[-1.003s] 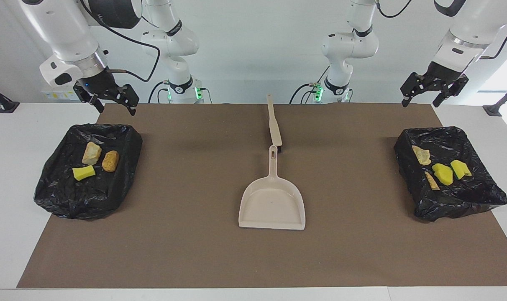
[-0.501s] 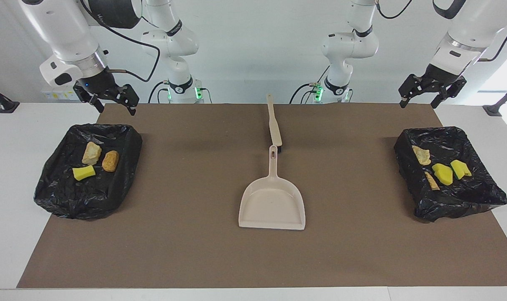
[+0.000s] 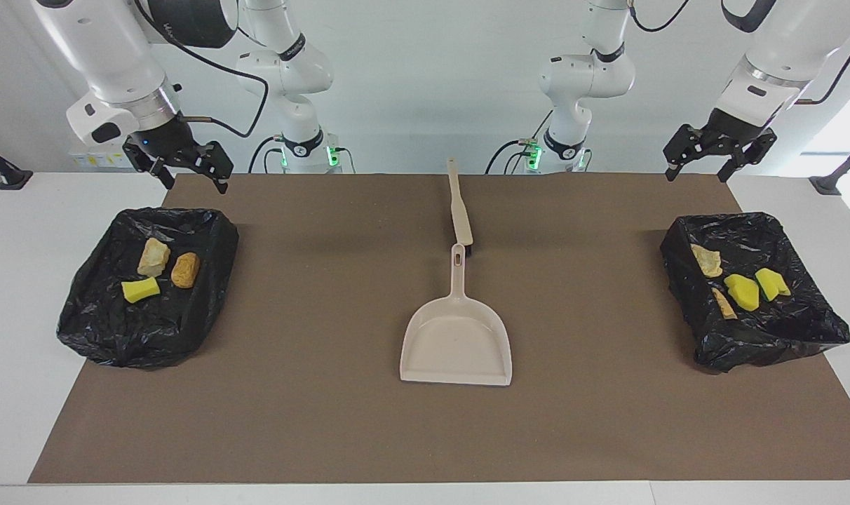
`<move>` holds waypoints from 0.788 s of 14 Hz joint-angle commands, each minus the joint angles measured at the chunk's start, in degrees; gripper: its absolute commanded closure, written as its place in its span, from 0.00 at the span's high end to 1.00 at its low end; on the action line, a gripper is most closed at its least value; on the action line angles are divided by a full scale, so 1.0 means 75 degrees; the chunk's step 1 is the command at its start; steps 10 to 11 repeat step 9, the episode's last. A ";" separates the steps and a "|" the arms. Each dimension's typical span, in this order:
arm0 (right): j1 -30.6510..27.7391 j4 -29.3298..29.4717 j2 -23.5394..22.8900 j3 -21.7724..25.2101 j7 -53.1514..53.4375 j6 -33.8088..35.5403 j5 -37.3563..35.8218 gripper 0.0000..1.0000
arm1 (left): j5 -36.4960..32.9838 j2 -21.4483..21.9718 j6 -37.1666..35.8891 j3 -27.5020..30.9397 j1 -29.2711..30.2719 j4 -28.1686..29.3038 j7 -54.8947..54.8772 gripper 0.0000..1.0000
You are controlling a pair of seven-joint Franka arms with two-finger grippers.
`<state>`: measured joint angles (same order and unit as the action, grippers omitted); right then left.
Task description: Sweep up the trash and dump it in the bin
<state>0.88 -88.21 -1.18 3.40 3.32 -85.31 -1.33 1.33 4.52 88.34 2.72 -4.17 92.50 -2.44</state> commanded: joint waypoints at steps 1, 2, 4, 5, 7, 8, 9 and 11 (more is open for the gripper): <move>-0.0001 0.0090 -0.0053 0.0050 -0.0057 -0.0028 0.0107 1.00 | 0.0139 0.0124 0.0162 0.0013 -0.0029 0.0193 0.0301 1.00; -0.0001 0.0101 -0.0053 0.0039 -0.0057 -0.0028 0.0107 1.00 | 0.0139 0.0124 0.0151 0.0013 -0.0029 0.0193 0.0290 1.00; -0.0001 0.0101 -0.0053 0.0039 -0.0057 -0.0028 0.0107 1.00 | 0.0139 0.0136 0.0081 0.0013 -0.0029 0.0193 0.0244 1.00; -0.0001 0.0090 -0.0042 0.0050 -0.0057 -0.0028 0.0107 1.00 | 0.0139 0.0148 0.0092 0.0013 -0.0029 0.0193 0.0278 1.00; -0.0001 0.0090 -0.0053 0.0050 -0.0057 -0.0028 0.0107 1.00 | 0.0139 0.0160 0.0057 0.0013 -0.0029 0.0193 0.0290 1.00; -0.0001 0.0101 -0.0042 0.0050 -0.0057 -0.0028 0.0107 1.00 | 0.0139 0.0160 0.0057 0.0013 -0.0029 0.0193 0.0290 1.00; -0.0001 0.0090 -0.0053 0.0039 -0.0057 -0.0028 0.0107 1.00 | 0.0139 0.0160 0.0057 0.0025 -0.0029 0.0193 0.0290 1.00; -0.0001 0.0090 -0.0053 0.0039 -0.0057 -0.0028 0.0107 1.00 | 0.0139 0.0160 0.0057 0.0025 -0.0029 0.0193 0.0290 1.00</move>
